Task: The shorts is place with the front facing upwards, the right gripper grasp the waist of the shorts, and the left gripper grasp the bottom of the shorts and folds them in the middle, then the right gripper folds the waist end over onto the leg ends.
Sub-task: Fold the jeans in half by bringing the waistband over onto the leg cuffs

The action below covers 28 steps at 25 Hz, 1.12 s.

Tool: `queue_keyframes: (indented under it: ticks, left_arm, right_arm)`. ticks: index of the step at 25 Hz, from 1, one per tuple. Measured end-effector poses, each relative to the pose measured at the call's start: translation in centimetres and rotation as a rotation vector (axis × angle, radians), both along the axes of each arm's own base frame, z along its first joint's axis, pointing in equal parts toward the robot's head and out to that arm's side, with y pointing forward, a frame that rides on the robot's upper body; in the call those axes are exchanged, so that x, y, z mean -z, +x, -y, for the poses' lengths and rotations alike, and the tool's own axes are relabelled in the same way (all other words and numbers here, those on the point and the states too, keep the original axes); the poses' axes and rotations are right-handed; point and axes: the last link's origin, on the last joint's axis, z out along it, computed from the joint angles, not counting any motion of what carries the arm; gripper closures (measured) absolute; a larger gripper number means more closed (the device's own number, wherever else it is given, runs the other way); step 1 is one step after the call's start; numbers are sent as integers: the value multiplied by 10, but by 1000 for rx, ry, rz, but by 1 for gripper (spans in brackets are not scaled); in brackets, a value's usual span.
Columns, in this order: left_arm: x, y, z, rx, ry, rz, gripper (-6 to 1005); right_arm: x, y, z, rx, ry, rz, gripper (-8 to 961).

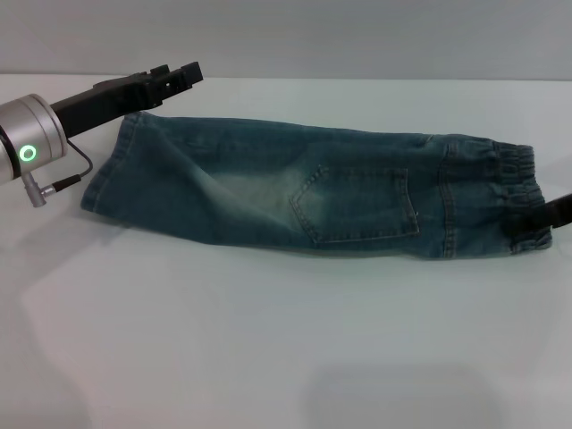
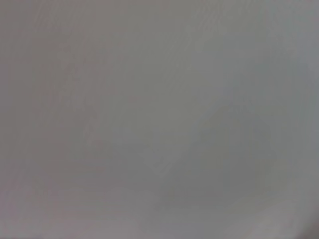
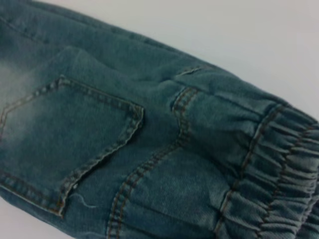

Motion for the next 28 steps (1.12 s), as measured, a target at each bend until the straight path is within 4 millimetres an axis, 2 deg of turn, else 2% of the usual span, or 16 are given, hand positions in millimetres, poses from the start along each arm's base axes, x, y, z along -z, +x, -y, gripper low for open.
queue_keyframes:
  ticks: [4,10,13,23,28]
  left_arm:
    - [0,0,0,-2,0,0,362]
    - [2,-1,0,-5,-3,0,363]
    - [2,-1,0,-3,-1,-4,363]
    - [2,-5,3,-13,-1,-6,365]
    - [13,-5,5,-3,-17,-12,366]
  right_arm:
    - [8,2,-1,-13,7,1,351]
    - [16,-5,-4,-39,14,-17,352]
    - [18,-11,-5,-60,18,-49,396]
    - [18,-10,-1,-71,18,-50,561]
    - [13,-10,1,-81,42,-82,763]
